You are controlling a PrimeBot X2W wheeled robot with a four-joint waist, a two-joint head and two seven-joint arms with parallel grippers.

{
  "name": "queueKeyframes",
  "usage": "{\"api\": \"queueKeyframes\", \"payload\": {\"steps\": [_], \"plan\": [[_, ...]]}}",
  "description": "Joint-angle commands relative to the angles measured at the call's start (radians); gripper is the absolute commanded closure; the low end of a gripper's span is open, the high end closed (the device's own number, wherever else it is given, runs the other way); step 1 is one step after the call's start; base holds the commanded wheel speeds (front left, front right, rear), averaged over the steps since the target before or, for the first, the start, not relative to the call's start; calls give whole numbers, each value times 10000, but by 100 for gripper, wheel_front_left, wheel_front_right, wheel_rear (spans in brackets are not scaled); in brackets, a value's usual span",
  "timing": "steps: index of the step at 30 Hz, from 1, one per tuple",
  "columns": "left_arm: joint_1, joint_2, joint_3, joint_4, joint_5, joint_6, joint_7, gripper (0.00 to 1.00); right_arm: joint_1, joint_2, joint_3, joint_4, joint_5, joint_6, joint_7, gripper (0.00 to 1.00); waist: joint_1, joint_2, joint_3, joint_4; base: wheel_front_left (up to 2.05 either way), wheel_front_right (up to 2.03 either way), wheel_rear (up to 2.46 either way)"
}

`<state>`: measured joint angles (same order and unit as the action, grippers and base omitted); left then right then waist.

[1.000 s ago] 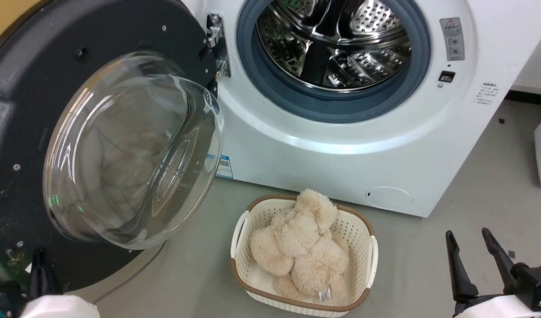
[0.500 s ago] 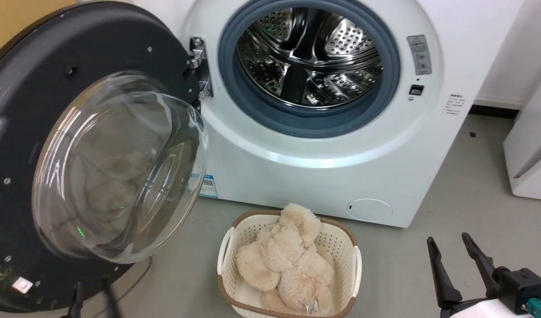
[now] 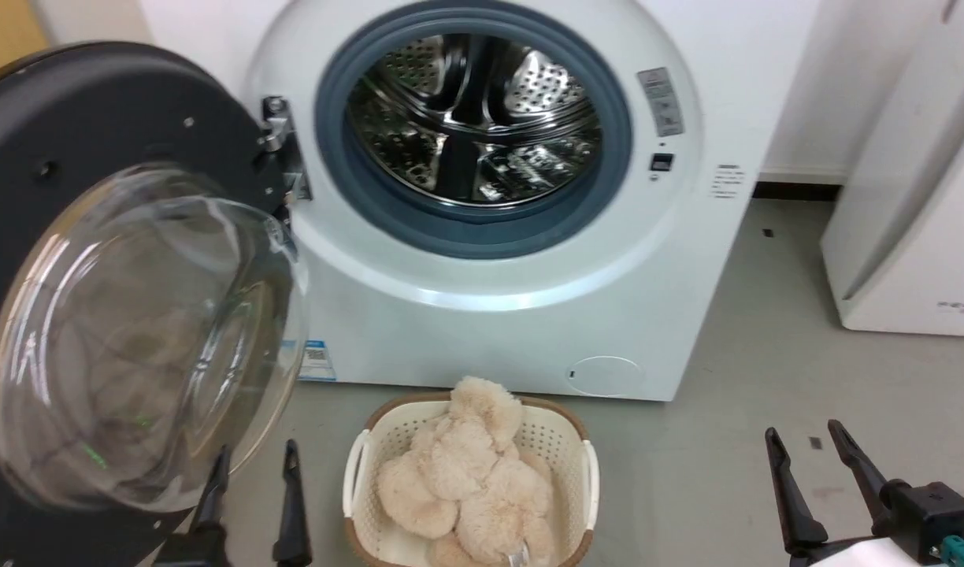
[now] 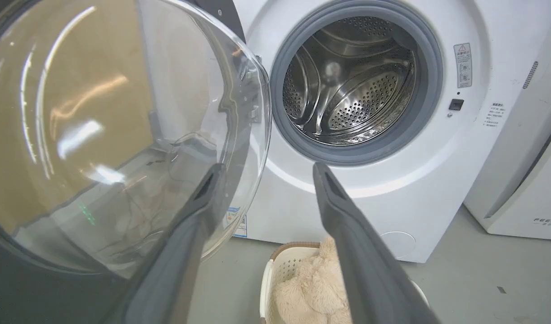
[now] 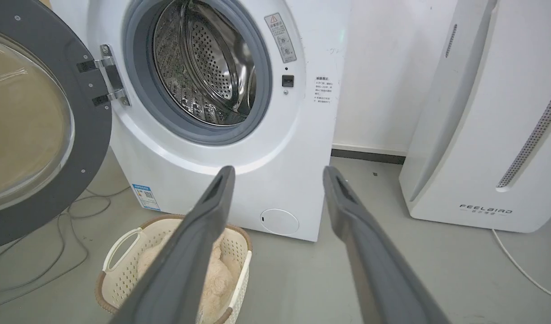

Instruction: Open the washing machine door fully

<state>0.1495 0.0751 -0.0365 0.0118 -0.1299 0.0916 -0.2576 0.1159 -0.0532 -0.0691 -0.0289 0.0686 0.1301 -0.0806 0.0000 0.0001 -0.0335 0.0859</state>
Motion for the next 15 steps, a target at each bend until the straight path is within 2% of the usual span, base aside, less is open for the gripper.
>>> {"api": "queueKeyframes", "payload": {"steps": [1, 6, 15], "plan": [[-164, 80, -45, 34, 114, -40, -40, 0, 168, 30, -11, -54, -98, 6, 33, 0, 0, -1, -19, -155, 0, 0, 0], [-552, 290, -314, 337, 268, -241, 199, 0, 243, 30, -8, -70, -184, 6, 101, 0, 0, -1, 9, -484, 0, 0, 0], [-846, 514, -319, 903, 305, -176, 532, 0, 283, 30, 163, -46, -180, 6, 108, 0, 0, -1, 86, -798, 0, 0, 0]]}}
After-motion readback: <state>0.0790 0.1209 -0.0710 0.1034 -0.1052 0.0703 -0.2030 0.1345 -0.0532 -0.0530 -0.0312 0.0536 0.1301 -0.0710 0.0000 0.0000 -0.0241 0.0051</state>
